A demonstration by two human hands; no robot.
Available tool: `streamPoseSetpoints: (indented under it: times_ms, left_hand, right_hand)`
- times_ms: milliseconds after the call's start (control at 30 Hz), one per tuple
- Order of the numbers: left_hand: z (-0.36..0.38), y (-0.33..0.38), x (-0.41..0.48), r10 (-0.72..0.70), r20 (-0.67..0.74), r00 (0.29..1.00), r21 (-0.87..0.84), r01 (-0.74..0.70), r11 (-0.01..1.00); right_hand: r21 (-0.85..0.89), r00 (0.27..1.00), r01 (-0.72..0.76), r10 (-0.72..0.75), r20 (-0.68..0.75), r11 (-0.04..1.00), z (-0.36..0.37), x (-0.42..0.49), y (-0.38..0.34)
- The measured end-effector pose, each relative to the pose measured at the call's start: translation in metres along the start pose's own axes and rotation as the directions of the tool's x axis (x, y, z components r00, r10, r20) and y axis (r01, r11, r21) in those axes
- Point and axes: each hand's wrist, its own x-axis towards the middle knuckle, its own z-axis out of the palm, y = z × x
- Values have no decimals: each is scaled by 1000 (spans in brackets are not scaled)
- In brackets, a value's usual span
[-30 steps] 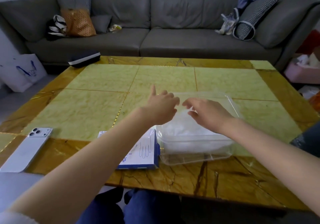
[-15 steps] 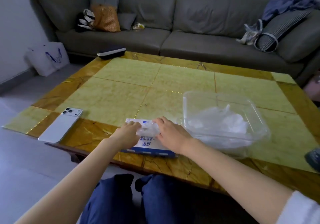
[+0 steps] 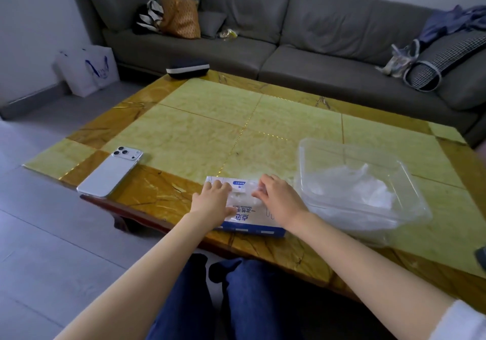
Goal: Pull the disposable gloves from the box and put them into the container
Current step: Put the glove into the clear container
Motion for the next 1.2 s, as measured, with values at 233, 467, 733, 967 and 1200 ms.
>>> streamPoseSetpoints:
  times_ms: [233,467,733,967,1200]
  left_hand:
    - [2,-1,0,-3,23,1000,33,2,999]
    - [3,1,3,-14,4,1000,84,14,996]
    - [6,7,1,-5,-22,1000,180,9,984]
    - [7,11,2,-13,-27,1000,244,19,969]
    - [10,9,4,-6,-61,998,242,21,970]
  right_hand:
    - [-58,996,61,-65,-62,996,-11,0,-7]
    - [-114,986,52,-69,-150,992,-23,-1,-1]
    - [-207,984,96,-124,-126,974,-22,-1,0]
    - [-226,962,224,-252,-103,948,-13,0,-9]
    - [-254,887,346,-403,-224,903,-7,-9,-2]
